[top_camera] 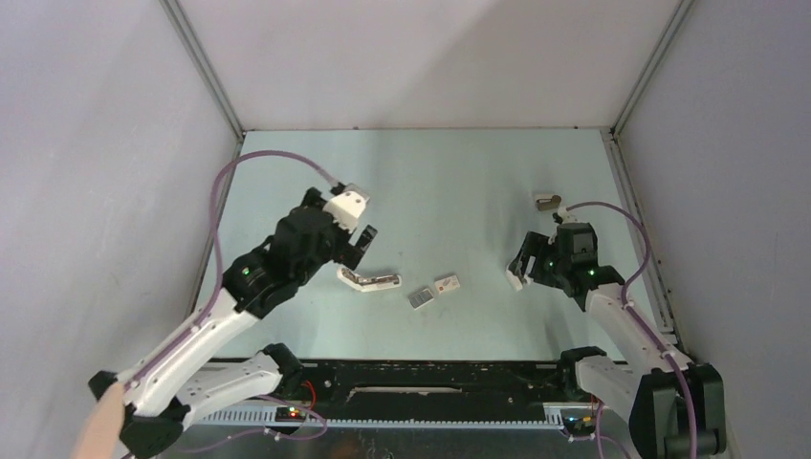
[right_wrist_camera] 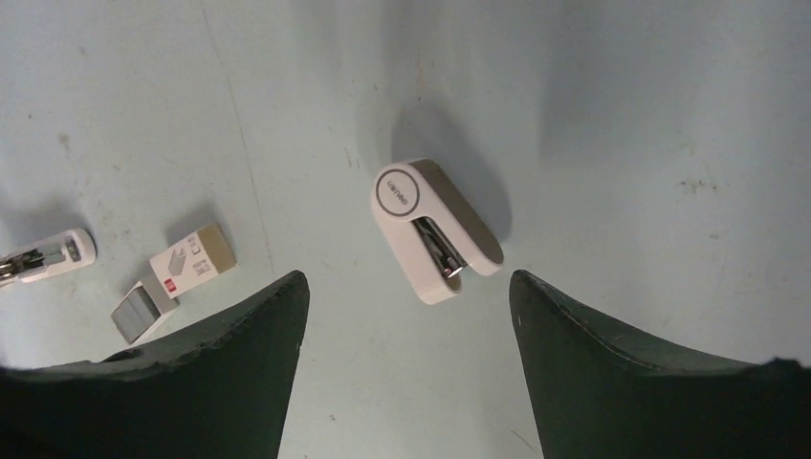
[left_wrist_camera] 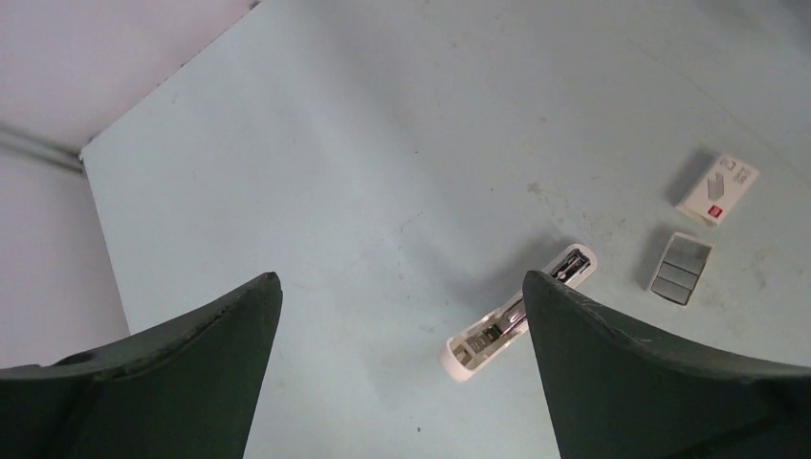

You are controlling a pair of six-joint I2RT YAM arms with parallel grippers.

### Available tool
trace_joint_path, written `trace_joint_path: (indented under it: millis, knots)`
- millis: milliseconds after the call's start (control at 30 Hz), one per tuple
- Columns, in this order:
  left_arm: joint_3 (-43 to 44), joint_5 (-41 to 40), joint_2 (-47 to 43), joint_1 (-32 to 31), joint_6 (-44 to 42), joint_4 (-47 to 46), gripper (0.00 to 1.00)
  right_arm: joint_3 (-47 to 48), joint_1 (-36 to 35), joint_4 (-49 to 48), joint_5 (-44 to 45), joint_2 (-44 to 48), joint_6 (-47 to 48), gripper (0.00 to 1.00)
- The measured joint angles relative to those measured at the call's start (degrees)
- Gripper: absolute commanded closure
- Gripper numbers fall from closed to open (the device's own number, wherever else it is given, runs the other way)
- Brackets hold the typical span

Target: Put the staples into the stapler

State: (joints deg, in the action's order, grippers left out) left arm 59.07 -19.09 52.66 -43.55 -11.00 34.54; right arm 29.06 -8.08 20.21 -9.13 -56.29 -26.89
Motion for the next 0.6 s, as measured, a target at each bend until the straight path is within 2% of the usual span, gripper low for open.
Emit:
trace_joint_path:
  millis: [233, 600]
  knots:
    - [-6.4, -4.76, -9.62, 0.68, 5.73, -1.03, 0.0, 3.39, 0.35, 0.68, 1.33, -6.78, 2.38, 0.39]
    - [-10.05, -5.99, -13.07, 2.82, 7.69, -3.21, 0.0, 7.32, 1.51, 0.81, -1.42, -18.05, 4.48, 0.61]
